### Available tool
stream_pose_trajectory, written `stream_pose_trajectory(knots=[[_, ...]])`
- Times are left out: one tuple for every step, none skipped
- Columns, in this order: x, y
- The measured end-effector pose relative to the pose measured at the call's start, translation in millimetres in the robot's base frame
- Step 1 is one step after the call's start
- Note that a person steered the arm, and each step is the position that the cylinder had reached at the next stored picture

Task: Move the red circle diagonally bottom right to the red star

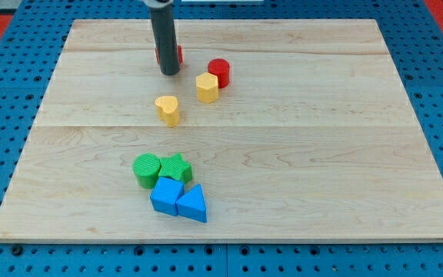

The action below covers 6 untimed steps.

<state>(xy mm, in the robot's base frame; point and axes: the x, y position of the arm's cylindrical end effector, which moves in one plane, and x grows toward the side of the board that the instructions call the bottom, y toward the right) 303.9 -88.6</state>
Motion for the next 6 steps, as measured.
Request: stream_pose_trajectory(knots=[[-44,0],[-22,10],[-18,24],[28,37],[42,106],[25,156]])
